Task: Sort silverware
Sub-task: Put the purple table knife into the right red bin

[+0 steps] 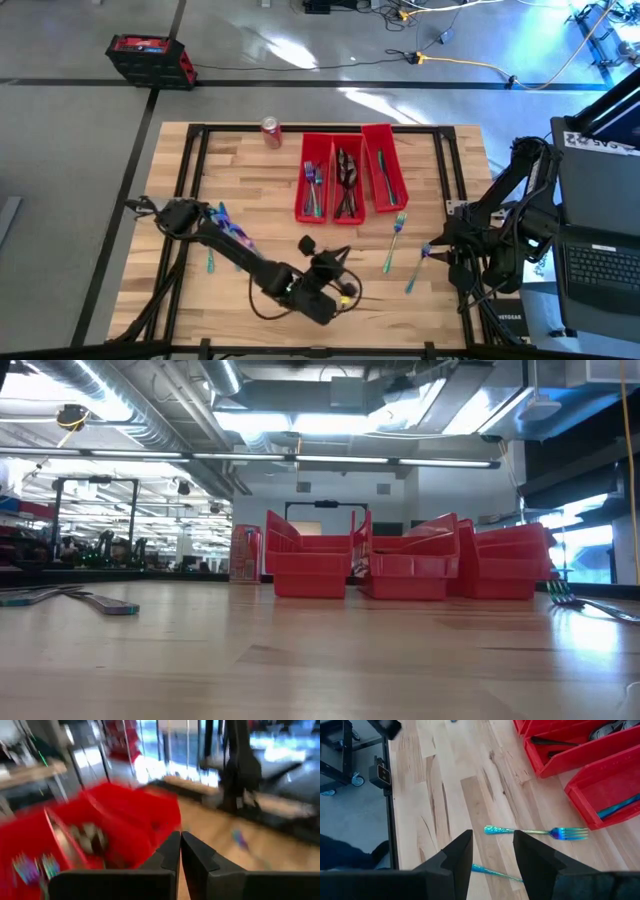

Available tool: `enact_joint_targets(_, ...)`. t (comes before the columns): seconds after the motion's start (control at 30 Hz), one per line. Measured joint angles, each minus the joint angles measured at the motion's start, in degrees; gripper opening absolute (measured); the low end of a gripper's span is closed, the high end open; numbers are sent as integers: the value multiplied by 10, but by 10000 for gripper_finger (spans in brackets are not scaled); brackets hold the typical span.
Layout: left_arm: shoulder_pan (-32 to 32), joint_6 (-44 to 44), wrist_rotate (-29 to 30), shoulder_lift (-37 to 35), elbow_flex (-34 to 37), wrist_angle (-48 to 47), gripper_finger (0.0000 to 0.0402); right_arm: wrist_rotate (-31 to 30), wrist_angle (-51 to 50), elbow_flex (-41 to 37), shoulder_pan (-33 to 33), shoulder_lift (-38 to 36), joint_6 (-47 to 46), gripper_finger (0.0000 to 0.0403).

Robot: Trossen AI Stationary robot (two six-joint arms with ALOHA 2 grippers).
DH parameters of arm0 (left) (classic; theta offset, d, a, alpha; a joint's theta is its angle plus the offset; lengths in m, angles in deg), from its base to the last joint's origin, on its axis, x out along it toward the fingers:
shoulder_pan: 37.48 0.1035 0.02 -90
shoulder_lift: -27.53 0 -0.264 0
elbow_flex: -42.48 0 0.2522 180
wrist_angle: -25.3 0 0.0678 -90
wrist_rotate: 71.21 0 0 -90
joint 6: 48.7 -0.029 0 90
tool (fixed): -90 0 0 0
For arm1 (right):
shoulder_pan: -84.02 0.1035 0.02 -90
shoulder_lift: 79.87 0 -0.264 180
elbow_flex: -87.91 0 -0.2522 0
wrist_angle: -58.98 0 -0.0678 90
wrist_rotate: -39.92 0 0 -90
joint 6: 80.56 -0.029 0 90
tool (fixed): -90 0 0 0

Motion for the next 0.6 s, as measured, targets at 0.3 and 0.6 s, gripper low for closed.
enact_joint_targets(0.3,-71,318,-58,-30,0,-380,0,-33,-2,0,0,0,2,127)
enact_joint_targets(0.6,-152,376,-47,-57,0,-422,0,-16,0,0,0,0,2,127)
